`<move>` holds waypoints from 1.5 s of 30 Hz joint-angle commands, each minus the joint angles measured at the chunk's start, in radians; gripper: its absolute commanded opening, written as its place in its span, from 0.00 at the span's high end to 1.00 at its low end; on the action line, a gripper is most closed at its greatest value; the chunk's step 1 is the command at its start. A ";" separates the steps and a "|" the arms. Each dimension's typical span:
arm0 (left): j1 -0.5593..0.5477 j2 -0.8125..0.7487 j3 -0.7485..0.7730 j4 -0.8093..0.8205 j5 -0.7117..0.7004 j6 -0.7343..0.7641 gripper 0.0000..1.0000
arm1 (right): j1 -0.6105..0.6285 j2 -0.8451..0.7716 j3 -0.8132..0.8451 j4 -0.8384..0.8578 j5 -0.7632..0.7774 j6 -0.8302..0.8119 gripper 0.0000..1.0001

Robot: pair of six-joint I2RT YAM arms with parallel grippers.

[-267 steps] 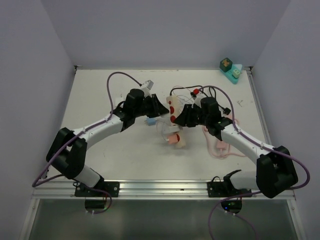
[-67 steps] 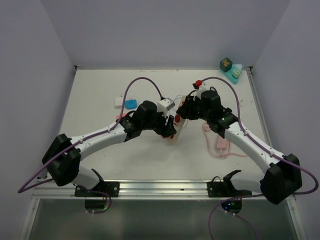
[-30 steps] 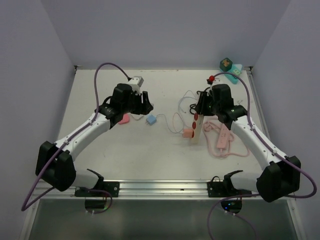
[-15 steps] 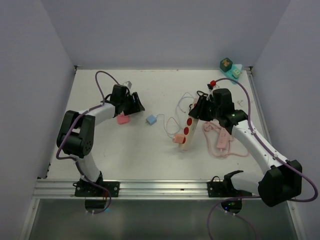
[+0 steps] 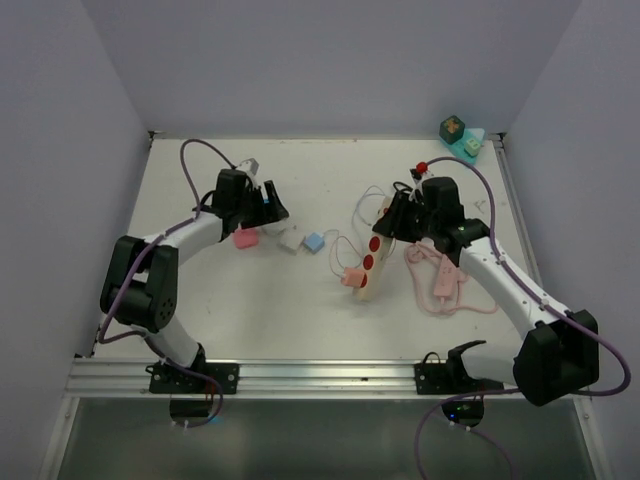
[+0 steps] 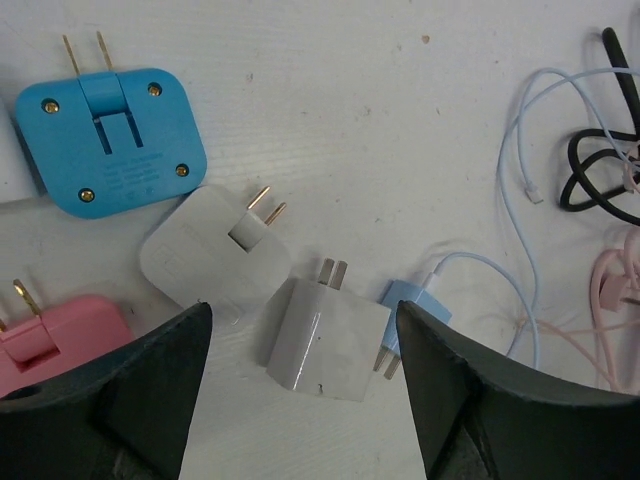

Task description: Pull the plug off the socket

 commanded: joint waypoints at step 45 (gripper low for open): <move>-0.562 -0.282 -0.112 0.139 -0.050 -0.017 0.48 | 0.007 -0.046 0.042 0.215 -0.086 0.132 1.00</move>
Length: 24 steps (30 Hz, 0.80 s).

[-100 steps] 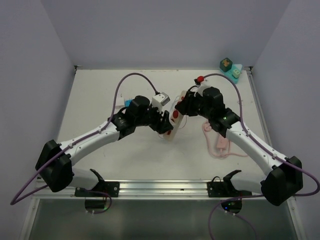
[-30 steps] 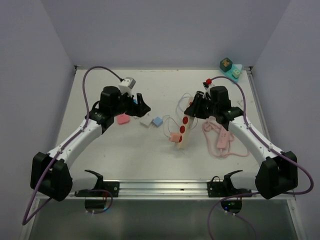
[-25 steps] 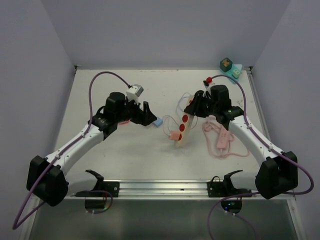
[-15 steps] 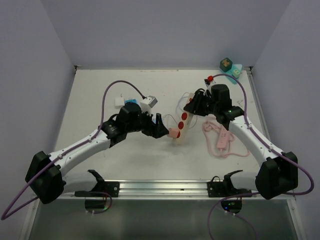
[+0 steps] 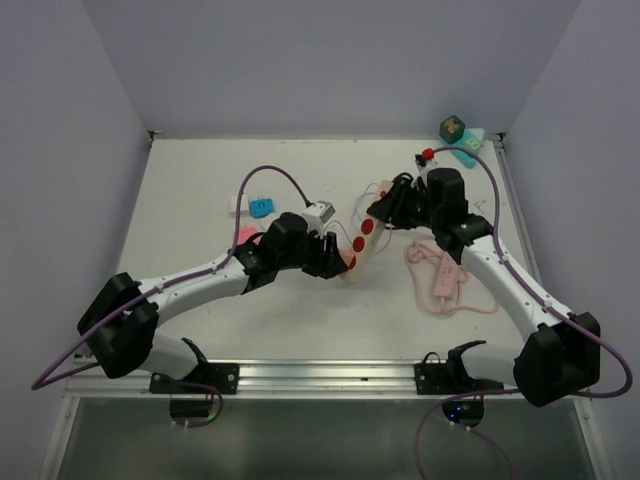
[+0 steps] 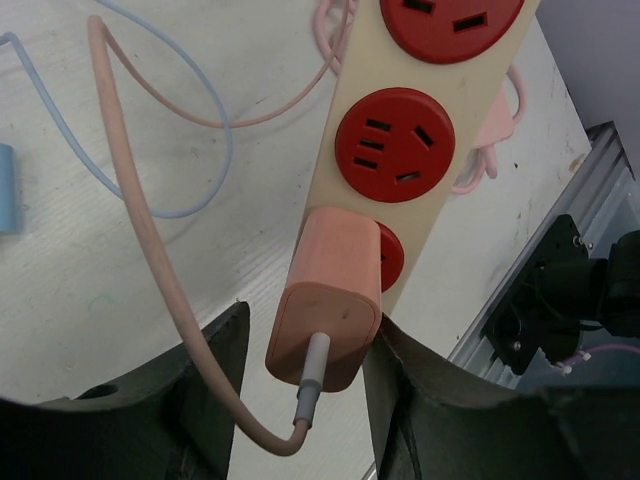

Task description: Pull the plug off the socket

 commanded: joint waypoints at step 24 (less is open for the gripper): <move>-0.028 -0.117 -0.054 0.236 0.022 0.103 1.00 | 0.001 -0.034 -0.061 -0.070 0.167 -0.147 1.00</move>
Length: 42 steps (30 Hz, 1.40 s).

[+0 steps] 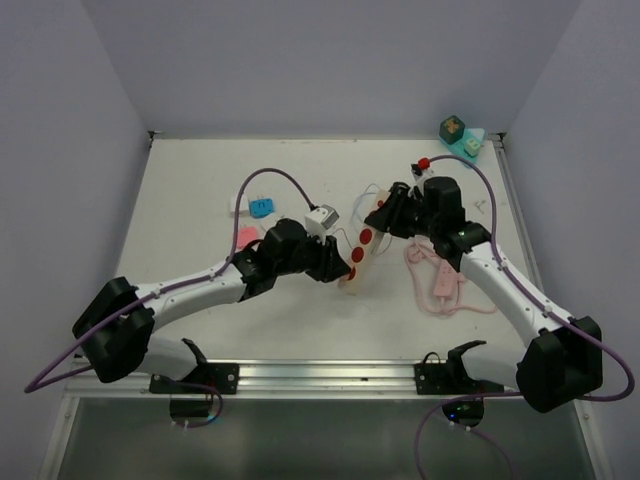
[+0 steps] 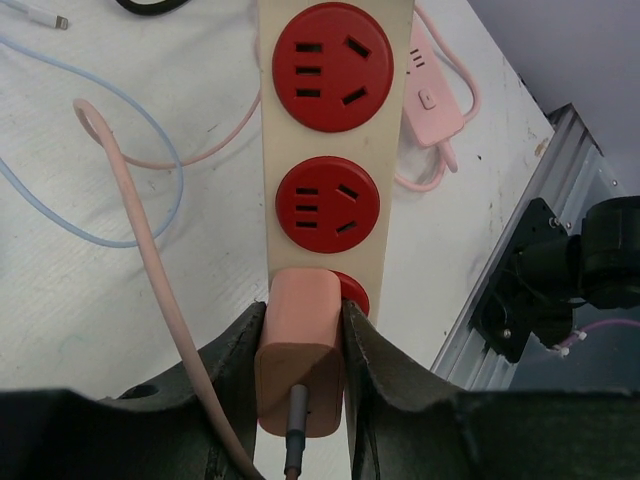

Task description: Pull the plug off the socket

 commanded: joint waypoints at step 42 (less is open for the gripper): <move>0.145 -0.045 0.222 -0.240 0.177 0.137 1.00 | 0.079 0.156 0.151 -0.102 0.304 -0.244 1.00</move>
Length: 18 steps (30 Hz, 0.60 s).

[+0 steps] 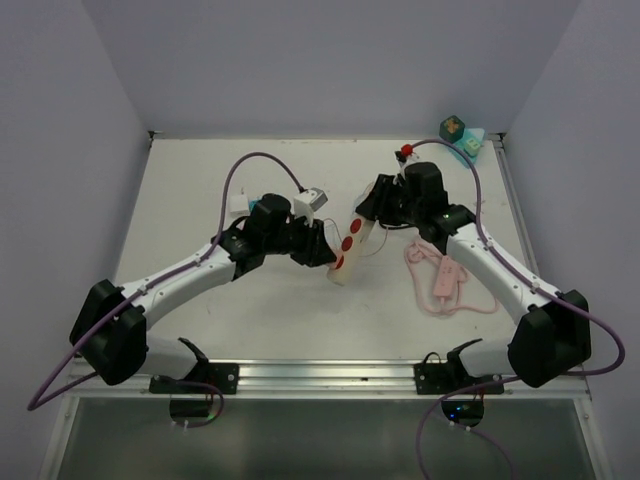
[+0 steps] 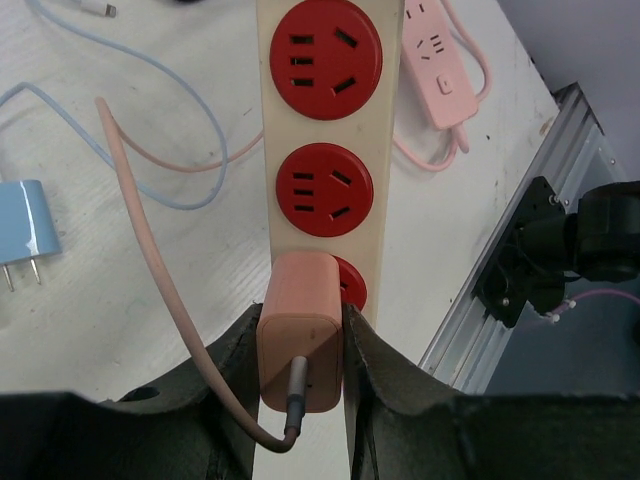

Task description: Pull the plug off the socket

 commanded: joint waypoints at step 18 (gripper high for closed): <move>0.235 -0.100 0.096 0.030 0.130 0.035 1.00 | -0.125 -0.038 -0.090 -0.072 0.180 -0.291 1.00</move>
